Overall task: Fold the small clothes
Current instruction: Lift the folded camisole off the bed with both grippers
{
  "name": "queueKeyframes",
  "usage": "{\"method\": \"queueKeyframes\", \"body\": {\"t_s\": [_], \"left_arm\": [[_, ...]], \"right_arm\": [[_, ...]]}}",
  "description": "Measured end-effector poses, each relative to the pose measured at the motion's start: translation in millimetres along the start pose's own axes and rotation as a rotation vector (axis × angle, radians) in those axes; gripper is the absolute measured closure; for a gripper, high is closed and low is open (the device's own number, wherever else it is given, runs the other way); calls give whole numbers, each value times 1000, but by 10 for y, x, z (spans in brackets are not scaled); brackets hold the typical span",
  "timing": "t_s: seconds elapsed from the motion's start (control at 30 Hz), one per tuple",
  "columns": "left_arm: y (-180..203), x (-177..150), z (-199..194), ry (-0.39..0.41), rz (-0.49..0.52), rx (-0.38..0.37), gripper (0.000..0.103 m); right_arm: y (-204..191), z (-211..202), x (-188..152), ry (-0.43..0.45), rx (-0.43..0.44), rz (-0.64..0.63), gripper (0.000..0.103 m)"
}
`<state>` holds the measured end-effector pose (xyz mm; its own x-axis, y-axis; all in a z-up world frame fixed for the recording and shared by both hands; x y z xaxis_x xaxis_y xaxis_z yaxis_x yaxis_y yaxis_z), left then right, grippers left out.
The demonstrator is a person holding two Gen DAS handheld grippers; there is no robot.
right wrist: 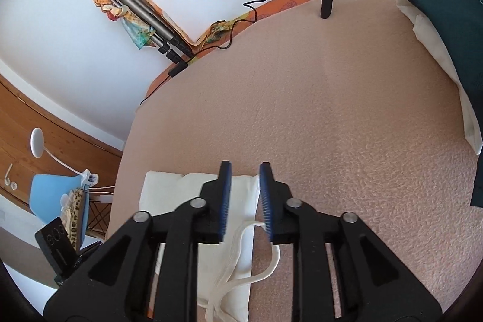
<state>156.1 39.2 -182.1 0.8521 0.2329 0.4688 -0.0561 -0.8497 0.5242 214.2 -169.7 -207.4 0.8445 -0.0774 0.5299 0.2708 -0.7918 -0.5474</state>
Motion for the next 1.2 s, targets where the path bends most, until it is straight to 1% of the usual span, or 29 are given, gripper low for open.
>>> {"method": "queueKeyframes", "body": {"t_s": [0.03, 0.1, 0.17, 0.2, 0.33, 0.4, 0.47, 0.5, 0.63, 0.77, 0.8, 0.83, 0.87, 0.9, 0.93, 0.97, 1.07, 1.2], "left_arm": [[-38, 0, 38, -8, -18, 6, 68], [-84, -18, 148, -44, -59, -7, 68], [-134, -16, 241, -73, -139, -50, 68], [-157, -16, 284, -86, -169, -59, 68], [-181, -79, 348, -115, -224, -83, 68], [-167, -50, 372, -101, -229, -87, 68], [-152, -32, 375, -95, -210, -76, 68], [-154, -14, 383, -91, -203, -72, 68], [-175, -4, 393, -64, -264, -113, 68], [-88, -53, 406, -84, -241, -122, 71], [-57, -78, 414, -93, -242, -135, 71], [-40, -86, 422, -87, -232, -129, 72], [-26, -88, 436, -84, -213, -116, 75], [-9, -94, 465, -93, -199, -111, 84], [-1, -81, 491, -96, -196, -108, 91], [-1, -78, 511, -98, -198, -110, 93], [36, -86, 503, -84, -184, -97, 96], [124, -99, 393, -52, -140, -95, 97]], "right_arm": [[10, -6, -24, -1, -6, -3, 58], [17, 13, -84, -20, -5, -3, 57], [33, 60, -146, -44, 28, 22, 57], [49, 77, -179, -47, 25, 31, 57], [122, 158, -206, -54, 19, 52, 57], [136, 201, -201, -58, 35, 58, 57], [139, 274, -208, -64, 45, 60, 57], [133, 282, -191, -42, 49, 57, 57], [48, 344, -181, -36, 59, 46, 57], [-33, 378, -197, -35, 48, 5, 57], [-41, 385, -202, -37, 54, 5, 60], [-61, 414, -223, -50, 70, 8, 69], [-77, 443, -245, -58, 73, 3, 73], [-87, 453, -246, -51, 60, -8, 74], [-100, 466, -241, -54, 53, -16, 79], [-107, 486, -241, -63, 48, -16, 90], [-130, 502, -238, -63, 23, -18, 93], [-217, 385, -150, -24, 5, -40, 95]]}}
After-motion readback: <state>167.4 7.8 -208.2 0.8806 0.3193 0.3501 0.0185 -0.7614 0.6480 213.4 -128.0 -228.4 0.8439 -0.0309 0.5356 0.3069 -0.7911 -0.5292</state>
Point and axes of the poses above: each gripper's, at about its wrist camera, not at the fingertips, and z roughly the way its jaws point, y to its right, x to its top, the point moved 10 cm from there along z, roughly the way its jaws point, and after that the axes turned 8 degrees about -z, right-handed, at the moved point
